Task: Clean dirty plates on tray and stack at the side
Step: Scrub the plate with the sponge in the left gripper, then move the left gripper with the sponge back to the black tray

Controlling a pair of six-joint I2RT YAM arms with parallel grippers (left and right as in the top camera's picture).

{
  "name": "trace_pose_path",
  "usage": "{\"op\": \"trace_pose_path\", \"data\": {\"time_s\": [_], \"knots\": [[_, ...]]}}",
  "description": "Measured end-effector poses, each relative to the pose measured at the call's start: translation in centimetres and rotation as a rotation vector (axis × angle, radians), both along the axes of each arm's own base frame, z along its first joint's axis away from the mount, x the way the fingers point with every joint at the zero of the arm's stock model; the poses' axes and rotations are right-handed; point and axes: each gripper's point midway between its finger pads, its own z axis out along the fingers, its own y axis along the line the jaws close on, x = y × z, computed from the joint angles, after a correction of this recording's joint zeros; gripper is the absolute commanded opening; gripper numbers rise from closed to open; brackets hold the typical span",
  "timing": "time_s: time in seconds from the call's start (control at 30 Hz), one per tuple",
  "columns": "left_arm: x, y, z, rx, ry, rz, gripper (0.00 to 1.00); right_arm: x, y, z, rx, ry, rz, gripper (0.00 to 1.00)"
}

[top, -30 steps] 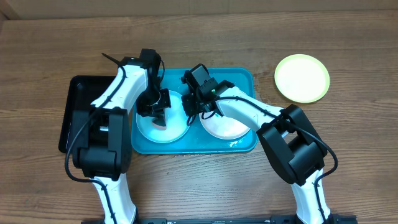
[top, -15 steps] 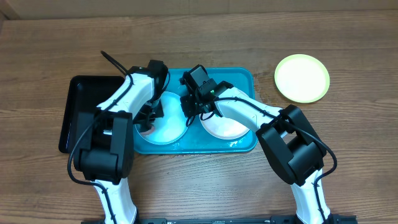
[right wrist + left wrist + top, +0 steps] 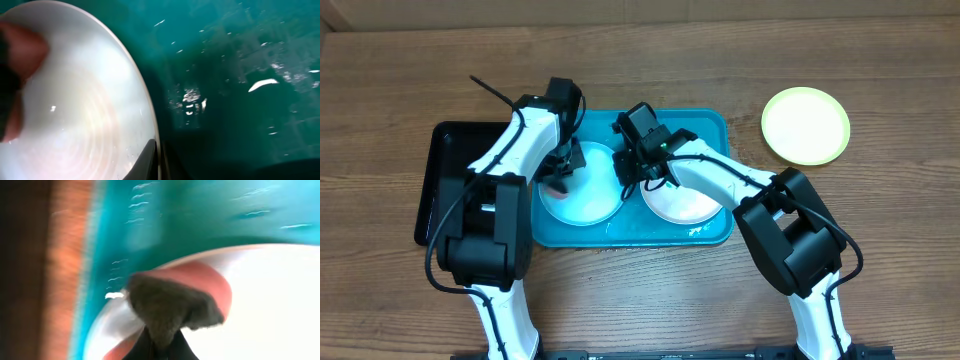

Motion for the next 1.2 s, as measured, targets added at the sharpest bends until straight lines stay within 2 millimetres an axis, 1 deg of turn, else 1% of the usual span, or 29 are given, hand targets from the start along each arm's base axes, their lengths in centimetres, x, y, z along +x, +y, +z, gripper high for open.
{"op": "trace_pose_path", "data": {"time_s": [0.1, 0.23, 0.33, 0.63, 0.8, 0.9, 0.97, 1.03, 1.1, 1.2], "knots": [[0.9, -2.2, -0.1, -0.125, -0.029, -0.043, 0.04, 0.3, -0.4, 0.0, -0.006, -0.005, -0.011, 0.04], [0.9, -3.8, -0.1, -0.184, -0.027, -0.085, 0.04, 0.6, -0.6, 0.0, -0.007, -0.006, -0.017, 0.04], [0.4, -4.7, -0.2, -0.199, -0.015, -0.123, 0.04, 0.6, -0.8, -0.1, -0.014, -0.008, -0.020, 0.04], [-0.9, -5.5, -0.2, -0.231, 0.037, -0.239, 0.04, 0.7, -0.9, -0.1, -0.018, -0.011, -0.020, 0.04], [-2.7, -5.9, 0.5, -0.257, 0.074, -0.310, 0.04, 0.7, -0.9, 0.0, -0.017, -0.012, -0.020, 0.04], [-2.7, -6.1, 2.2, -0.268, 0.030, -0.322, 0.04, 0.7, -0.8, 0.0, -0.017, -0.012, -0.020, 0.04], [-2.2, -5.9, 4.5, -0.263, -0.037, -0.320, 0.04, 0.7, -0.8, 0.0, -0.017, -0.011, -0.020, 0.04], [-1.6, -5.2, 7.0, -0.249, -0.113, -0.307, 0.04, 0.7, -0.8, 0.0, -0.017, -0.012, -0.020, 0.04], [-1.1, -3.5, 10.1, -0.225, -0.207, -0.269, 0.04, 0.7, -0.8, 0.0, -0.017, -0.012, -0.020, 0.04], [-0.7, -0.5, 13.4, -0.178, -0.305, -0.202, 0.04, 0.7, -0.9, 0.0, -0.017, -0.012, -0.020, 0.04]]}}
